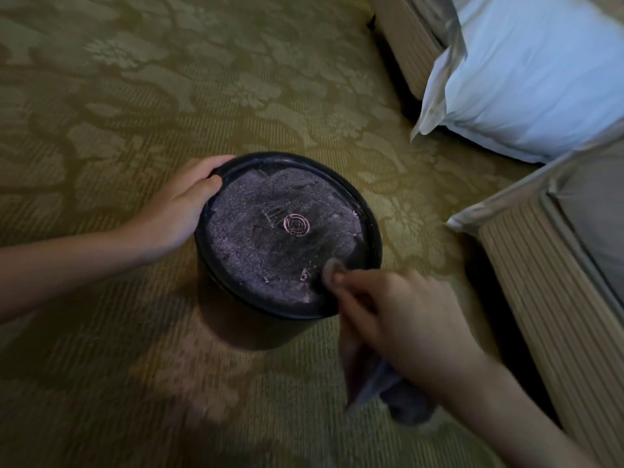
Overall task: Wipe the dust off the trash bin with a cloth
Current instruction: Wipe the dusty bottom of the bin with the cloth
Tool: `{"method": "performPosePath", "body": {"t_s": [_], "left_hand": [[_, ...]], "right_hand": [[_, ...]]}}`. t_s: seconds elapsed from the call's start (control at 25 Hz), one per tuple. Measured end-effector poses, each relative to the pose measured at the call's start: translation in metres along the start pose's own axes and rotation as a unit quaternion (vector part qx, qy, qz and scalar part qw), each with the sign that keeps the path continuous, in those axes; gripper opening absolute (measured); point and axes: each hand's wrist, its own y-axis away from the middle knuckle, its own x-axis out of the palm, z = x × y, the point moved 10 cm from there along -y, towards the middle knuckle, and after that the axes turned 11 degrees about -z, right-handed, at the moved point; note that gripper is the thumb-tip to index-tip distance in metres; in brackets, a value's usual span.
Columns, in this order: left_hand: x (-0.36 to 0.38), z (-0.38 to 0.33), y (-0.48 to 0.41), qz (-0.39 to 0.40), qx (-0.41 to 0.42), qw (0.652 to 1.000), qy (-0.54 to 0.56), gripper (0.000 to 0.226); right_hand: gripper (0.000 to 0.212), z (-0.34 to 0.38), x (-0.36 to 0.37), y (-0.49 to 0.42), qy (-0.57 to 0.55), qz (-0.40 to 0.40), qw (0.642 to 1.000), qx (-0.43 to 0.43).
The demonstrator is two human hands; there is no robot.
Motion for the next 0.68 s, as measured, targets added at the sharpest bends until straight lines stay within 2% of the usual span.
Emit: {"method": "performPosePath", "body": {"t_s": [0.16, 0.32, 0.44, 0.6, 0.68], "left_hand": [[0.000, -0.002, 0.000, -0.003, -0.007, 1.000, -0.005, 0.046], [-0.003, -0.001, 0.002, -0.001, -0.004, 0.999, -0.036, 0.045], [-0.003, -0.002, 0.004, 0.001, 0.004, 1.000, -0.030, 0.044], [-0.002, -0.004, 0.003, 0.006, 0.010, 1.000, 0.005, 0.036], [0.000, -0.006, 0.005, 0.016, 0.007, 1.000, 0.024, 0.036]], "right_hand": [[0.035, -0.043, 0.007, -0.026, 0.067, -0.019, 0.997, 0.036], [0.024, -0.032, 0.007, -0.023, 0.035, -0.034, 0.997, 0.059], [0.017, 0.011, -0.004, 0.001, -0.002, -0.027, 1.000, 0.008], [0.022, 0.052, 0.007, 0.005, -0.136, 0.004, 0.989, -0.049], [0.023, 0.043, 0.007, 0.002, -0.115, 0.000, 0.991, -0.072]]}}
